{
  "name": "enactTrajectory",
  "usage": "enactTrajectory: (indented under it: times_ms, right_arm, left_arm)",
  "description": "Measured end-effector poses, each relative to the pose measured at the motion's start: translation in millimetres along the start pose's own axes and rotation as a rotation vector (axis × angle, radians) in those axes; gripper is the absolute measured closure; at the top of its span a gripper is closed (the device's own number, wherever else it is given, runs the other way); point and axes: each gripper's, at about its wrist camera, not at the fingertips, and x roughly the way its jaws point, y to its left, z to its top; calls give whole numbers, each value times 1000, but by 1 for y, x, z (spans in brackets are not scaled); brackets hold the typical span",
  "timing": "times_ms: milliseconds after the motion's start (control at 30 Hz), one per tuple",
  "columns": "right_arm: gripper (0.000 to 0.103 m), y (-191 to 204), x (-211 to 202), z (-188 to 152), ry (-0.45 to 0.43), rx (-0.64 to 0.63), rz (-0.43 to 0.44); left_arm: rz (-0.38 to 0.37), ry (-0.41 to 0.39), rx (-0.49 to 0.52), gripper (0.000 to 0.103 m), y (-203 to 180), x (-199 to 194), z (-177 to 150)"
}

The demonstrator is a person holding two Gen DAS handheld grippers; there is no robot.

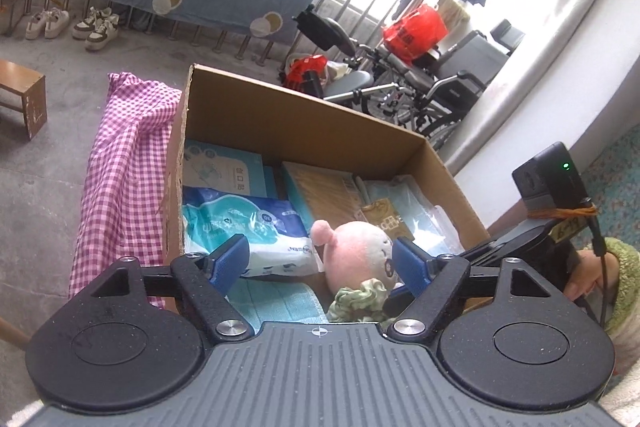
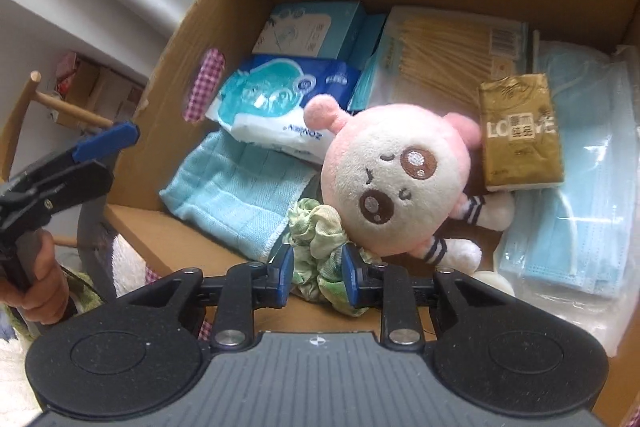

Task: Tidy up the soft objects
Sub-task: 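Move the right gripper to the round beige disc and grasp its edge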

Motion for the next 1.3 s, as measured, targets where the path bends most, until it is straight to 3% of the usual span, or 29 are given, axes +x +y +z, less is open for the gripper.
enactTrajectory:
  times_ms: [167, 300, 367, 433, 500, 533, 633, 767, 833, 933, 1033, 1233, 1300]
  right_arm:
    - [74, 0, -49, -22, -127, 19, 20]
    - [74, -9, -90, -59, -254, 59, 85]
    - [73, -15, -107, -82, -310, 82, 117]
    - [72, -21, -118, -108, -366, 111, 138]
    - [63, -30, -123, -135, -405, 156, 155]
    - [57, -34, -123, -149, -421, 180, 166]
    - [55, -47, -114, -186, -452, 251, 196]
    - [55, -71, -88, -218, -467, 363, 188]
    - [55, -85, -77, -227, -476, 417, 175]
    - [55, -102, -67, -234, -495, 453, 150]
    - [56, -112, -59, -230, -486, 454, 101]
    - [64, -120, -39, -220, -449, 420, 33]
    - [66, -124, -33, -216, -432, 423, 17]
  left_arm:
    - [0, -17, 16, 13, -13, -11, -4]
    - [-24, -11, 41, 9, -29, -17, -10]
    - [-96, 3, 55, 2, -37, -18, -14]
    - [-200, 47, 66, 1, -47, -17, -19]
    - [-262, 90, 93, 1, -60, -13, -26]
    - [-274, 115, 110, 1, -68, -9, -31]
    - [-285, 208, 184, 1, -93, 9, -51]
    - [-252, 338, 299, 3, -126, 47, -86]
    - [-178, 390, 389, 6, -143, 71, -105]
    - [-63, 389, 578, 11, -165, 99, -132]
    - [-5, 397, 691, 22, -176, 125, -150]
    - [52, 394, 751, 33, -182, 151, -158]
    - [61, 397, 756, 41, -181, 155, -159]
